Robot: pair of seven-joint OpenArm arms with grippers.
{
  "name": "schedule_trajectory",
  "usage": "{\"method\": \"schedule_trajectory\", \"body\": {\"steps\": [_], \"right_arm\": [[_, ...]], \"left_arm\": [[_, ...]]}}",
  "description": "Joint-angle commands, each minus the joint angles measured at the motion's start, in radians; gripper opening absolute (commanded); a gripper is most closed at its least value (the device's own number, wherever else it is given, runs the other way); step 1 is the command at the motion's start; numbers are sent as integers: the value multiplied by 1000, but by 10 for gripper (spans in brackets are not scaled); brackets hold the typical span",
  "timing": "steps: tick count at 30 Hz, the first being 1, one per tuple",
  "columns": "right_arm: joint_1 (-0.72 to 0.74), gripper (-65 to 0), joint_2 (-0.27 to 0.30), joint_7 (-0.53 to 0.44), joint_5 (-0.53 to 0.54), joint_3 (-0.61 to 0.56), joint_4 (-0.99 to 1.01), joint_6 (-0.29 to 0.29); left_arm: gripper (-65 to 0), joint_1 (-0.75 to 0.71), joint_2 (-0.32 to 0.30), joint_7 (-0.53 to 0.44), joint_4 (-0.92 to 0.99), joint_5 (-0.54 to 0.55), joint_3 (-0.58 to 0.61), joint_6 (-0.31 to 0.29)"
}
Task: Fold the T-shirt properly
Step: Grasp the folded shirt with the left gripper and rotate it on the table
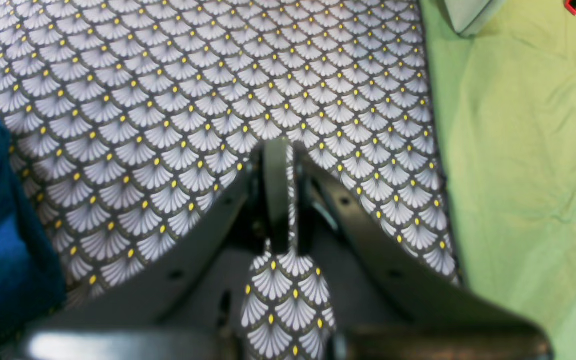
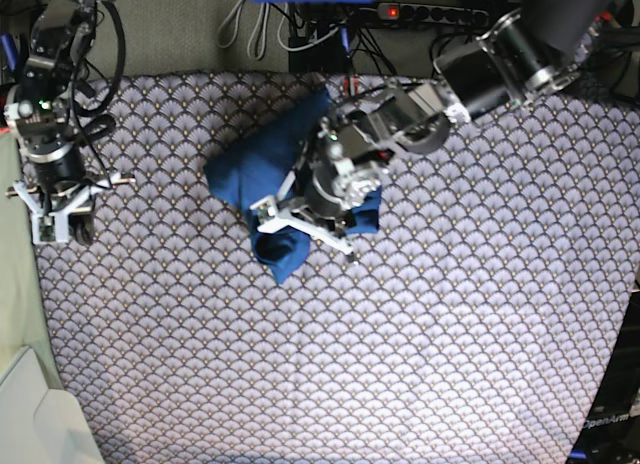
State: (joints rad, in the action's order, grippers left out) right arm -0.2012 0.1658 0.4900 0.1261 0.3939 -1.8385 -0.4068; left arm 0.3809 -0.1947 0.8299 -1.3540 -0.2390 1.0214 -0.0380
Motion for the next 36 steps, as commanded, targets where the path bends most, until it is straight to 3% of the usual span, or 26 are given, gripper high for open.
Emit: {"method": "schedule_trajectory", "body": {"steps": [1, 3, 8, 15, 33, 36], "right_arm": [[6, -650, 11, -26, 2, 6, -16, -5], [4, -650, 11, -26, 2, 13, -16, -5], [4, -650, 11, -26, 2, 35, -16, -5], [4, -650, 11, -26, 1, 64, -16, -5], [4, -650, 11, -26, 1, 64, -16, -5], [7, -650, 11, -26, 1, 63, -16, -5]], "left_arm": [[-647, 20, 19, -17, -2, -24, 12, 2], [-647, 20, 34, -19, 17, -64, 38, -12], [-648, 20, 65, -80, 21, -188, 60, -121], [-648, 28, 90, -100, 23, -326, 55, -129], [-640, 96, 139, -93, 130, -323, 55, -132], [-565, 97, 146, -73, 126, -262, 43, -133]]}}
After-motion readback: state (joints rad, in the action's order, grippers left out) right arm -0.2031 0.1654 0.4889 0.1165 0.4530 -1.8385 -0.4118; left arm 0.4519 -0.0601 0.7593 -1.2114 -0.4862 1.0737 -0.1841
